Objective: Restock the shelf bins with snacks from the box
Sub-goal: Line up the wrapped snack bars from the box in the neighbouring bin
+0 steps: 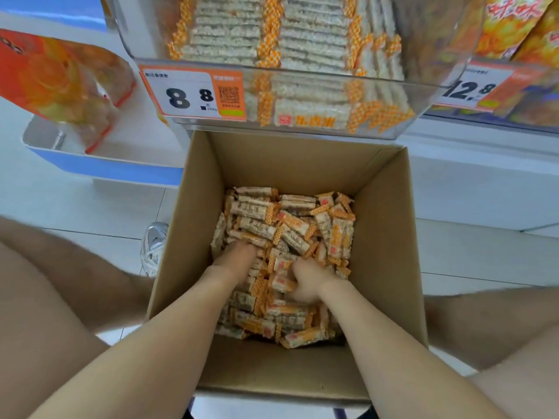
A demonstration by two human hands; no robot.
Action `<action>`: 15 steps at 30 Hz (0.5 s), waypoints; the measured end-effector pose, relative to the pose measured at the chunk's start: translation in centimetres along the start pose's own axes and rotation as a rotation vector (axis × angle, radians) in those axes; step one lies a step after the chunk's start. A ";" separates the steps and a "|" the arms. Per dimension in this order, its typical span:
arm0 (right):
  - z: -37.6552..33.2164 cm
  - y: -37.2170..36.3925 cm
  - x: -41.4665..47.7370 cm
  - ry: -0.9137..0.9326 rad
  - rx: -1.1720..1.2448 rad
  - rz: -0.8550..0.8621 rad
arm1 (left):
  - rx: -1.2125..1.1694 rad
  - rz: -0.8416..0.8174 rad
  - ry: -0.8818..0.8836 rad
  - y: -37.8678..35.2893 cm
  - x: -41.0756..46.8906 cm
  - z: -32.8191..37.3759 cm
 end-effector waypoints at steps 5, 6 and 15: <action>0.8 3.5 -1.4 -0.048 0.314 0.210 | -0.026 0.055 -0.020 -0.1 -0.3 -0.5; 0.8 3.9 -1.6 -0.046 0.350 0.237 | -0.056 0.031 -0.040 -0.2 -0.5 -0.4; 0.3 8.0 -4.9 0.006 0.463 0.384 | -0.448 0.087 -0.068 2.0 -2.3 -1.3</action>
Point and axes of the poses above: each hand's wrist, its own x-axis towards the middle knuckle, its own y-axis out of the back of the hand, z = x × y, the point moved 8 cm from there along x, towards the middle knuckle, and after that the axes turned 2 degrees about y, right-handed, at the moved point
